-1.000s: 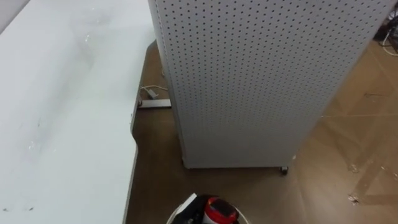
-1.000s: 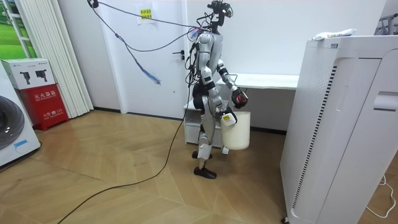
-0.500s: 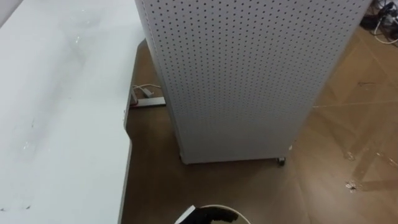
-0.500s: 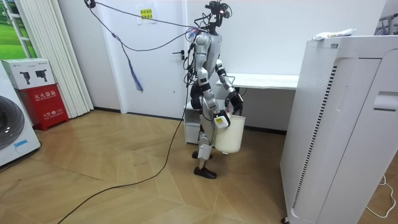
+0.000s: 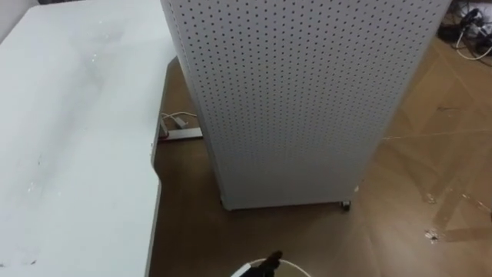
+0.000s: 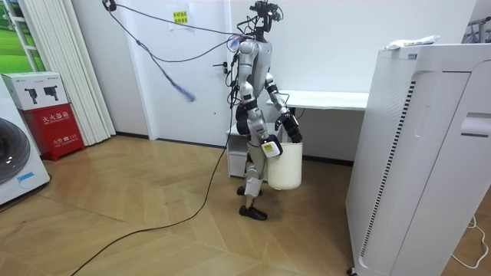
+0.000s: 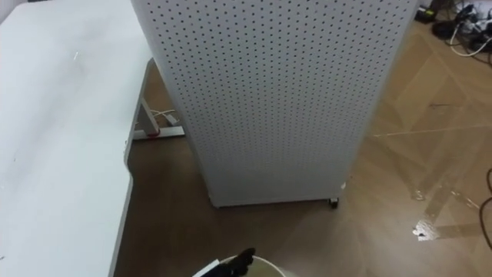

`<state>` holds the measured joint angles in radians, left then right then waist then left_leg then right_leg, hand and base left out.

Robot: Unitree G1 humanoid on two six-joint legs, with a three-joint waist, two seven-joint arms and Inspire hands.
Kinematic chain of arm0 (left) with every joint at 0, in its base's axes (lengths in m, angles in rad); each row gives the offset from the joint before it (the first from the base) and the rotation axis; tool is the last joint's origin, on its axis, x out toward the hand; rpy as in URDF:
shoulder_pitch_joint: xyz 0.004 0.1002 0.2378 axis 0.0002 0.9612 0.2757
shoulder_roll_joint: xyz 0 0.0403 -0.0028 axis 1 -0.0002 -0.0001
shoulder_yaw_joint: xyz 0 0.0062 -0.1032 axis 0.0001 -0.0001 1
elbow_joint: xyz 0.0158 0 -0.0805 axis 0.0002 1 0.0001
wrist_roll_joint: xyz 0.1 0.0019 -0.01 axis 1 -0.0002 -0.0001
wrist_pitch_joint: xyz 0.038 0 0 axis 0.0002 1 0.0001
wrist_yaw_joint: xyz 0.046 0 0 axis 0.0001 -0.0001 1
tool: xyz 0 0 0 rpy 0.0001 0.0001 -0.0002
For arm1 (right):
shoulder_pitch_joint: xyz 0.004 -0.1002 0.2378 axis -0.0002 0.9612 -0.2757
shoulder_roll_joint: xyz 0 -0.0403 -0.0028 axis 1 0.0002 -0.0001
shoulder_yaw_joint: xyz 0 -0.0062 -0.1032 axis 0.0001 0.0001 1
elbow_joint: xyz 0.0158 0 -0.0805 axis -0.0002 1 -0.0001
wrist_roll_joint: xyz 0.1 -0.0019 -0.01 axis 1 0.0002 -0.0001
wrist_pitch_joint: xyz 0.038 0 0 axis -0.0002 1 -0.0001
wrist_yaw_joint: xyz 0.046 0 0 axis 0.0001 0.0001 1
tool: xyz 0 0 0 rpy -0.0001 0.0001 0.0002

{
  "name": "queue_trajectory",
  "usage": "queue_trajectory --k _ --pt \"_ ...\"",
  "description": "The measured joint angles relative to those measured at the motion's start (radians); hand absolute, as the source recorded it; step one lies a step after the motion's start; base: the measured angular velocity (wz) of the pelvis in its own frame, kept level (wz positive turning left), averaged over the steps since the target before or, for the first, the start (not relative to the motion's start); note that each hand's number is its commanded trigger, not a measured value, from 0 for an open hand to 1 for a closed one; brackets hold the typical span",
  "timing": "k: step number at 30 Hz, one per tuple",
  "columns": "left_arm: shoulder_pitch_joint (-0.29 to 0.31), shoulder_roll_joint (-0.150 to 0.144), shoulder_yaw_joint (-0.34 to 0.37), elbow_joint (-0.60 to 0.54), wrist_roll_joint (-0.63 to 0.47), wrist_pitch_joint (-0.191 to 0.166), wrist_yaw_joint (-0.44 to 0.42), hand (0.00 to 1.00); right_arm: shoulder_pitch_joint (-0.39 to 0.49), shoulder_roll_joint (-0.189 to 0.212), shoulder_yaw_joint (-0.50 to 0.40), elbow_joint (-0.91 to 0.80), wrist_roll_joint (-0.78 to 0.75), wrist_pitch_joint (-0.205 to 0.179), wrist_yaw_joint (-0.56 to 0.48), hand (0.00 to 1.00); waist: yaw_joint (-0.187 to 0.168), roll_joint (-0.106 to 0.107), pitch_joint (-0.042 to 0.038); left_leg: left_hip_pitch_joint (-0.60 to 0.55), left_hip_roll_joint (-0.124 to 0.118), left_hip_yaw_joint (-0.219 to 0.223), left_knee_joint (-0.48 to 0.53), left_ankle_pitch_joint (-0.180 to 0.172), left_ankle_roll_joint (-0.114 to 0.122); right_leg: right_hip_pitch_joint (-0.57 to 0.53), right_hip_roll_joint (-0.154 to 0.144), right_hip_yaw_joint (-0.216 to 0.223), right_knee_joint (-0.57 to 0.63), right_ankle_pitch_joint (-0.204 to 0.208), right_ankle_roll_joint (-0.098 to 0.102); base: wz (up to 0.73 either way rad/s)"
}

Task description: Pick garbage

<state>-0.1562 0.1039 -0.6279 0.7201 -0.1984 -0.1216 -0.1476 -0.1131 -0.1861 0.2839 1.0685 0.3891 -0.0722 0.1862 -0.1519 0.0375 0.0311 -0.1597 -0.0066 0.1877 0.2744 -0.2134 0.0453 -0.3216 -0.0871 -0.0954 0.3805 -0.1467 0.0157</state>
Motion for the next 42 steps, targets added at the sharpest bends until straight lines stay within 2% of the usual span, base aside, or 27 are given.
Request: queue_trajectory --k 2,9,12,15,16,17,18,19,20,23,28,30,32,33,34,35,36,37,38,39,40,41,42 --pt "0.002 0.009 0.0 -0.001 0.018 0.0 -0.001 0.0 0.006 0.0 -0.002 0.0 0.001 0.0 0.001 1.0 -0.009 -0.01 -0.0035 0.008 0.0 0.0 0.0 0.0 0.0 0.011 -0.001 0.0 -0.004 0.002 0.003 0.03" --pt "0.007 0.024 0.001 0.013 0.016 -0.003 -0.019 0.0 0.048 -0.002 -0.039 0.0 0.047 0.0 -0.002 1.0 -0.012 -0.023 -0.0052 0.073 -0.006 0.008 -0.026 0.0 0.001 0.062 0.002 0.017 -0.02 0.002 0.01 -0.08" --pt "0.012 0.036 0.007 0.026 0.017 -0.003 -0.019 0.0 0.061 -0.001 -0.042 0.0 0.062 -0.001 -0.003 1.0 -0.008 -0.04 -0.0071 0.092 -0.01 0.049 -0.039 -0.001 0.002 0.061 0.009 0.038 -0.02 0.006 0.011 -0.28" --pt "0.019 0.046 0.025 0.058 0.041 0.001 -0.016 0.0 0.064 0.0 -0.043 -0.008 0.054 0.002 0.004 1.0 -0.007 -0.058 -0.0104 0.113 0.0 0.123 -0.044 -0.004 0.005 0.054 0.019 0.04 -0.039 0.033 0.008 -0.68" --pt "0.027 0.049 0.047 0.058 0.06 0.003 -0.013 0.0 0.068 -0.001 -0.043 -0.021 0.051 0.008 0.01 1.0 0.003 -0.062 -0.0165 0.121 0.012 0.166 -0.057 -0.012 0.006 0.047 0.029 0.033 -0.047 0.051 0.001 -1.06" --pt "0.031 0.052 0.069 0.058 0.078 0.004 -0.011 0.0 0.067 0.001 -0.043 -0.03 0.051 0.008 0.016 1.0 0.009 -0.065 -0.0182 0.126 0.029 0.201 -0.06 -0.024 0.005 0.039 0.036 0.009 -0.055 0.074 -0.008 -1.15" --pt "0.034 0.054 0.08 0.058 0.086 0.004 -0.011 0.0 0.068 0.003 -0.043 -0.031 0.051 0.008 0.021 1.0 0.014 -0.07 -0.0186 0.13 0.033 0.223 -0.06 -0.026 0.004 0.036 0.037 -0.011 -0.056 0.081 -0.016 -1.12" --pt "0.043 0.052 0.099 0.06 0.093 0.003 -0.01 0.0 0.067 0.003 -0.043 -0.029 0.051 0.008 0.025 1.0 0.019 -0.072 -0.0194 0.145 0.04 0.255 -0.057 -0.036 0.0 0.038 0.037 -0.056 -0.055 0.091 -0.031 -0.91" --pt "0.045 0.052 0.099 0.068 0.093 0.003 -0.01 0.0 0.067 0.003 -0.042 -0.022 0.053 0.006 0.025 1.0 0.014 -0.07 -0.0191 0.154 0.048 0.273 -0.052 -0.046 -0.002 0.05 0.037 -0.081 -0.057 0.095 -0.038 -0.7" --pt "0.044 0.045 0.1 0.071 0.093 0.003 -0.009 0.0 0.08 0.001 -0.042 -0.01 0.053 0.006 0.022 1.0 -0.006 -0.068 -0.0195 0.186 0.053 0.28 -0.06 -0.053 -0.005 0.081 0.042 -0.094 -0.065 0.097 -0.04 -0.13" --pt "0.05 0.042 0.117 0.062 0.093 0.002 0.006 0.0 0.079 0.002 -0.042 -0.012 0.045 -0.003 0.022 1.0 -0.002 -0.06 -0.0234 0.192 0.058 0.305 -0.058 -0.056 -0.007 0.079 0.045 -0.103 -0.074 0.104 -0.048 -0.13" --pt "0.052 0.045 0.117 0.059 0.093 0.001 0.006 0.0 0.078 0.002 -0.042 -0.012 0.043 -0.003 0.024 1.0 0.003 -0.058 -0.023 0.192 0.065 0.305 -0.036 -0.062 -0.012 0.079 0.045 -0.126 -0.067 0.099 -0.054 -0.07" --pt "0.056 0.05 0.131 0.06 0.099 0.001 0.006 0.0 0.078 0.003 -0.036 -0.013 0.041 -0.003 0.032 1.0 0.032 -0.052 -0.0202 0.187 0.098 0.331 0.021 -0.1 -0.027 0.079 0.043 -0.209 -0.041 0.078 -0.084 -0.3" --pt "0.058 0.05 0.137 0.06 0.103 0.002 0.006 0.0 0.076 0.003 -0.032 -0.013 0.041 -0.003 0.035 1.0 0.04 -0.051 -0.0191 0.186 0.106 0.334 0.043 -0.111 -0.033 0.078 0.042 -0.223 -0.026 0.067 -0.092 -0.37" --pt "0.065 0.049 0.156 0.061 0.107 0.002 0.004 0.0 0.075 0.005 -0.031 -0.013 0.038 -0.003 0.046 1.0 0.044 -0.05 -0.0183 0.178 0.124 0.333 0.101 -0.134 -0.044 0.075 0.037 -0.238 0.009 0.035 -0.1 -0.18" --pt "0.068 0.052 0.164 0.06 0.102 0.001 0.005 0.0 0.074 0.012 -0.031 -0.013 0.038 -0.003 0.054 1.0 0.044 -0.057 -0.0189 0.152 0.138 0.328 0.187 -0.148 -0.053 0.063 0.032 -0.222 0.042 -0.016 -0.097 -0.07" --pt "0.068 0.054 0.168 0.057 0.1 0.0 0.005 0.0 0.074 0.016 -0.031 -0.015 0.039 -0.003 0.055 1.0 0.049 -0.064 -0.0169 0.128 0.153 0.323 0.256 -0.146 -0.054 0.059 0.037 -0.209 0.059 -0.03 -0.098 0.0" --pt "0.071 0.05 0.169 0.057 0.093 0.0 0.008 0.0 0.075 0.015 -0.028 -0.015 0.039 -0.001 0.057 1.0 0.055 -0.062 -0.0139 0.07 0.194 0.29 0.422 -0.125 -0.049 0.059 0.048 -0.183 0.076 -0.048 -0.103 -0.21" --pt "0.075 0.045 0.169 0.057 0.092 0.0 0.008 0.0 0.074 0.01 -0.026 -0.015 0.037 0.0 0.057 1.0 0.072 -0.058 -0.0123 0.011 0.218 0.241 0.556 -0.071 -0.037 0.071 0.069 -0.134 0.09 -0.059 -0.111 -0.32" --pt "0.076 0.045 0.171 0.058 0.091 0.0 0.008 0.0 0.073 0.007 -0.025 -0.015 0.038 0.0 0.056 1.0 0.082 -0.066 -0.0058 -0.019 0.221 0.211 0.602 -0.047 -0.033 0.075 0.077 -0.113 0.094 -0.063 -0.114 -0.36" --pt "0.078 0.036 0.172 0.058 0.091 -0.003 0.008 0.0 0.074 -0.005 -0.02 -0.015 0.038 0.0 0.056 1.0 0.09 -0.058 -0.0112 -0.076 0.203 0.163 0.625 -0.047 -0.027 0.075 0.08 -0.085 0.098 -0.07 -0.117 -0.27" --pt "0.078 0.029 0.172 0.058 0.092 -0.014 0.008 0.0 0.073 -0.012 -0.019 -0.015 0.037 0.0 0.057 1.0 0.096 -0.062 -0.01 -0.126 0.185 0.147 0.603 -0.049 -0.023 0.074 0.08 -0.055 0.105 -0.077 -0.117 -0.25" --pt "0.078 0.026 0.172 0.058 0.091 -0.016 0.007 0.0 0.074 -0.014 -0.018 -0.014 0.036 0.0 0.057 1.0 0.102 -0.063 -0.0094 -0.151 0.176 0.141 0.577 -0.048 -0.025 0.075 0.08 -0.044 0.104 -0.079 -0.116 -0.35"
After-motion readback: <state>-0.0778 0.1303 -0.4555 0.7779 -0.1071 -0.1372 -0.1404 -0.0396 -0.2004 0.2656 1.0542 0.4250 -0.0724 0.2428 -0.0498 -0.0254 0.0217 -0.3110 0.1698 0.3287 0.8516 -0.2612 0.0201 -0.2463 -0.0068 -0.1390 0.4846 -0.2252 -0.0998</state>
